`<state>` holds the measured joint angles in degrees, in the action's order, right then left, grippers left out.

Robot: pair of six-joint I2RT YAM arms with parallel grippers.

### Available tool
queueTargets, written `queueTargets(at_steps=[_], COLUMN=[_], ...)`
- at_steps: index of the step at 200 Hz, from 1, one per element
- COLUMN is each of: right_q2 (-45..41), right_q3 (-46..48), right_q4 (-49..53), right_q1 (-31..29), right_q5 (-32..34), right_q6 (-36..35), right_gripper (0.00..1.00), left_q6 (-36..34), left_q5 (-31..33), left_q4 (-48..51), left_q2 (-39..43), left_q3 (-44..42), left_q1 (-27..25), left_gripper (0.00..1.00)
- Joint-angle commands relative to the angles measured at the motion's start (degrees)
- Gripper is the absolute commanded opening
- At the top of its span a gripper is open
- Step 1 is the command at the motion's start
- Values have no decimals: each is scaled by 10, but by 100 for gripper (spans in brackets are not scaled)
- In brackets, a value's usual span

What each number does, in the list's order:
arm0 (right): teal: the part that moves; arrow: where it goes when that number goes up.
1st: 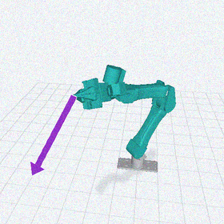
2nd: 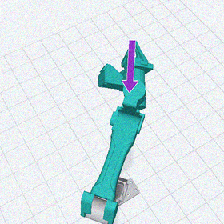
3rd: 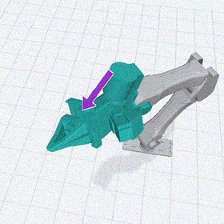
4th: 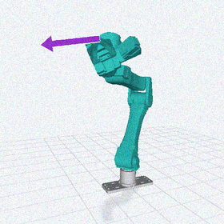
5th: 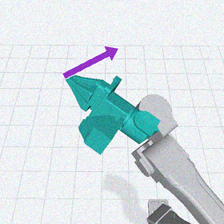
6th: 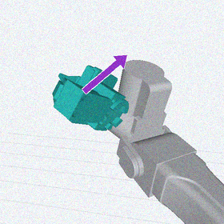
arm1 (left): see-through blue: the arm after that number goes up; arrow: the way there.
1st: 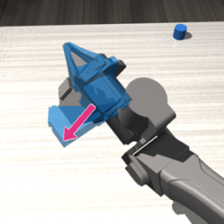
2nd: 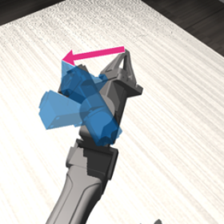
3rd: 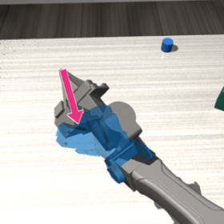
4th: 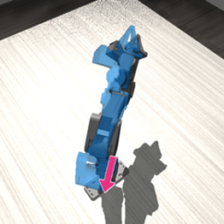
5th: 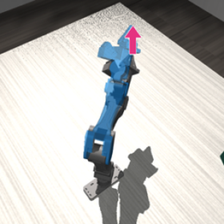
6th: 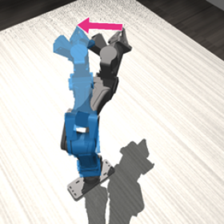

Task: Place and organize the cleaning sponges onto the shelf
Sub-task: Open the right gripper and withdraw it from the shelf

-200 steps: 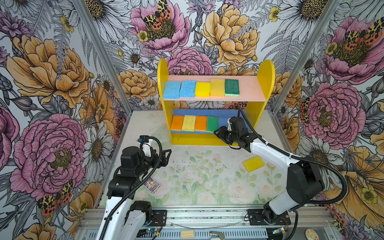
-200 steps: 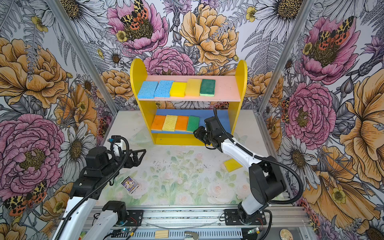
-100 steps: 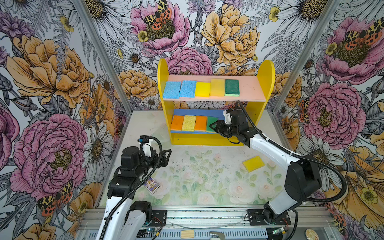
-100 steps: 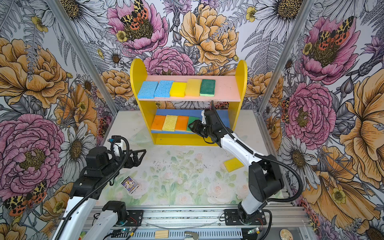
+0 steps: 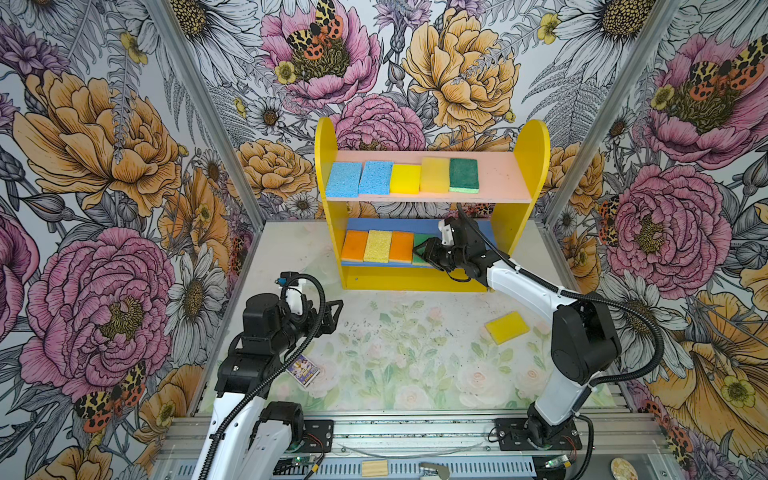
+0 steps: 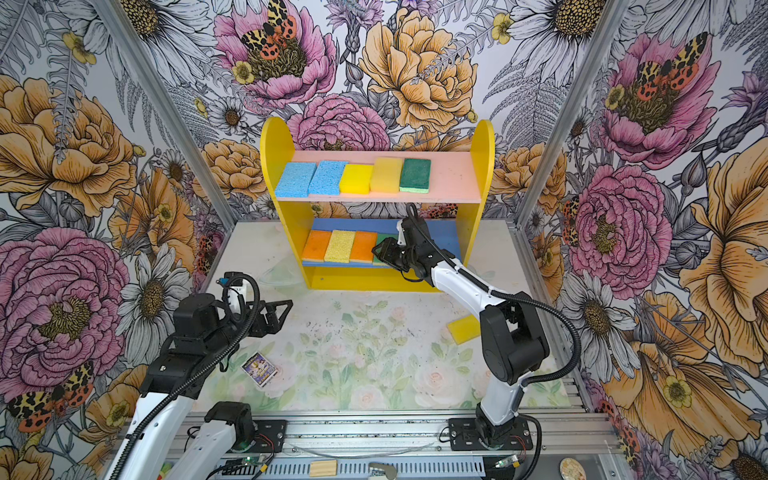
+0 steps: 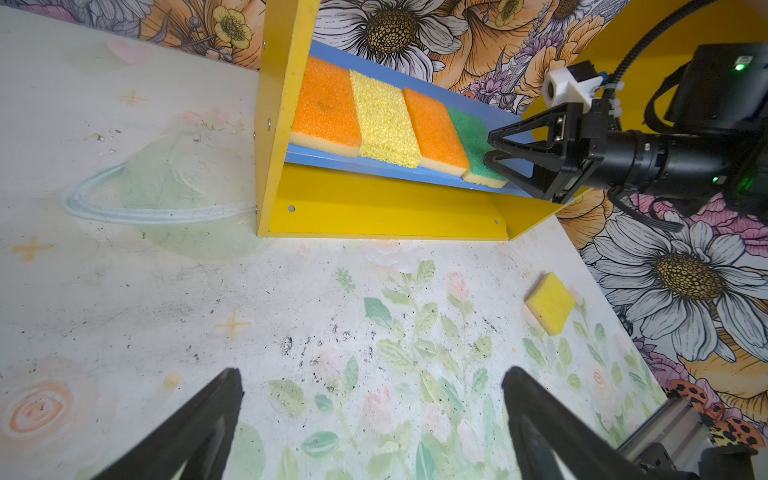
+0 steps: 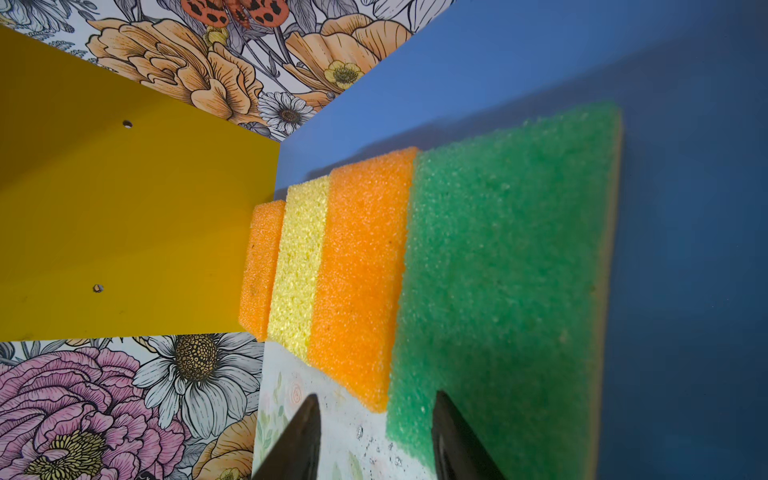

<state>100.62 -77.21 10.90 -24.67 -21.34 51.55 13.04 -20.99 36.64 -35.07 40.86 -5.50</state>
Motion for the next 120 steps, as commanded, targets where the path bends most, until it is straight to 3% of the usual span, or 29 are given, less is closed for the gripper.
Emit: queueTargets(at_steps=[1,70,120], right_q2=[-1,-105,-260], right_q3=[-19,4,184], right_q4=[-8,-23,59], right_q1=[2,-19,-16], right_q5=[-11,-62,23], right_q6=[-5,-32,9], right_gripper=[46,46,47], left_q6=[-11,-10,-9], left_q5=[0,4,1], left_q4=[-8,-8,-7], left_q2=[4,12,17], left_q3=[-4,-4,-4], left_q1=[-2,-2,-2], left_gripper=[99,99,99])
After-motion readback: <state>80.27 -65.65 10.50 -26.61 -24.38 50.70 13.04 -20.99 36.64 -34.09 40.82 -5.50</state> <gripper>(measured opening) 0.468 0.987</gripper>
